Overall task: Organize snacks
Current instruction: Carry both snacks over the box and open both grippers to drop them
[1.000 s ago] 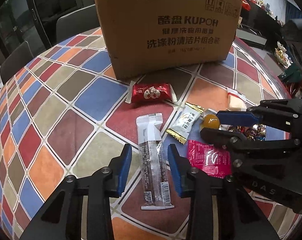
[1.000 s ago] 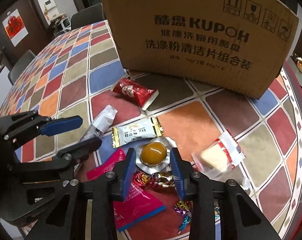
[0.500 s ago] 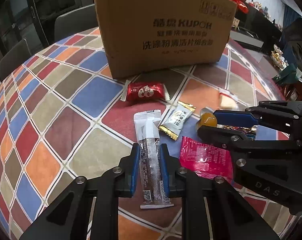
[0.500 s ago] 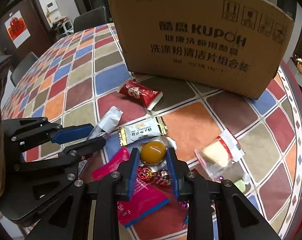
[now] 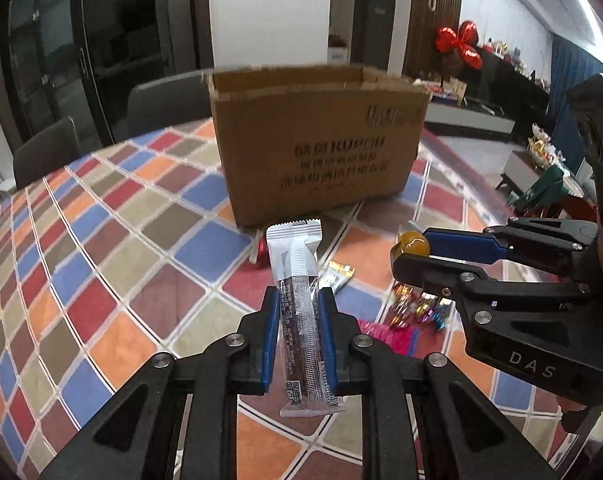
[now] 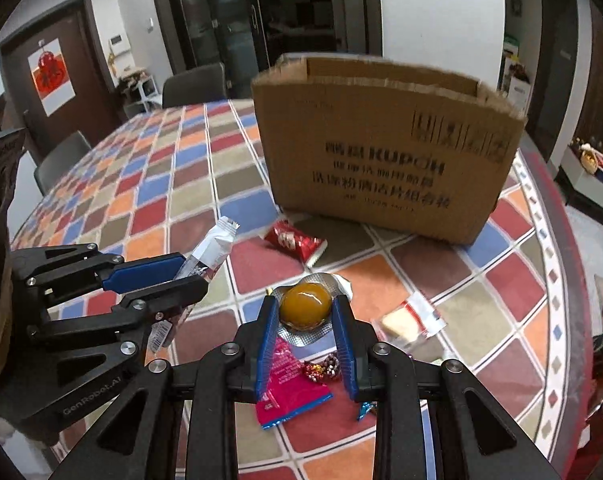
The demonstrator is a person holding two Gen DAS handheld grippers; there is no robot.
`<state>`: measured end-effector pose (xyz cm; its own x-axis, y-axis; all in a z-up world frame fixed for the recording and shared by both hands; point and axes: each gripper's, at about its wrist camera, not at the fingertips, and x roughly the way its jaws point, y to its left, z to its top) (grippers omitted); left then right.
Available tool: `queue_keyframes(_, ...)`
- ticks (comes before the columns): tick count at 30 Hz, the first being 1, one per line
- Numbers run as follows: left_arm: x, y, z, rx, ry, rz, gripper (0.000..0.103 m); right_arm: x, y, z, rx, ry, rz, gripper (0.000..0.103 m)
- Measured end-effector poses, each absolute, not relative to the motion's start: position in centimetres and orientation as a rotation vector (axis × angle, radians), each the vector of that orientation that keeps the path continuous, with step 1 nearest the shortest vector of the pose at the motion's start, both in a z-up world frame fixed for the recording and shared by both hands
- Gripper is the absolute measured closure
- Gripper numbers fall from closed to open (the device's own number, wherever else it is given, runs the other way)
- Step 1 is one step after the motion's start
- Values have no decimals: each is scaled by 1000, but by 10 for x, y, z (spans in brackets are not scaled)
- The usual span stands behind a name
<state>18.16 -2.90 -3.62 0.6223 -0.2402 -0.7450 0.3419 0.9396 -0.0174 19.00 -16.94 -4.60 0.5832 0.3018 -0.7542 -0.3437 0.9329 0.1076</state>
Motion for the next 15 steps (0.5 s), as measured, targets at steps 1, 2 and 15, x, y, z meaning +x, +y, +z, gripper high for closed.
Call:
queue_keyframes(1, 181, -29, -29, 127, 816, -339, 83, 188, -170, -42, -51, 858, 375, 74)
queue_keyframes(2, 180, -30, -24, 125, 804, -340, 83, 187, -171, -35, -50, 839, 372, 74)
queue_keyframes(15, 199, -41, 56, 143, 613, -348, 83, 198, -189, 47, -43, 641, 310, 74)
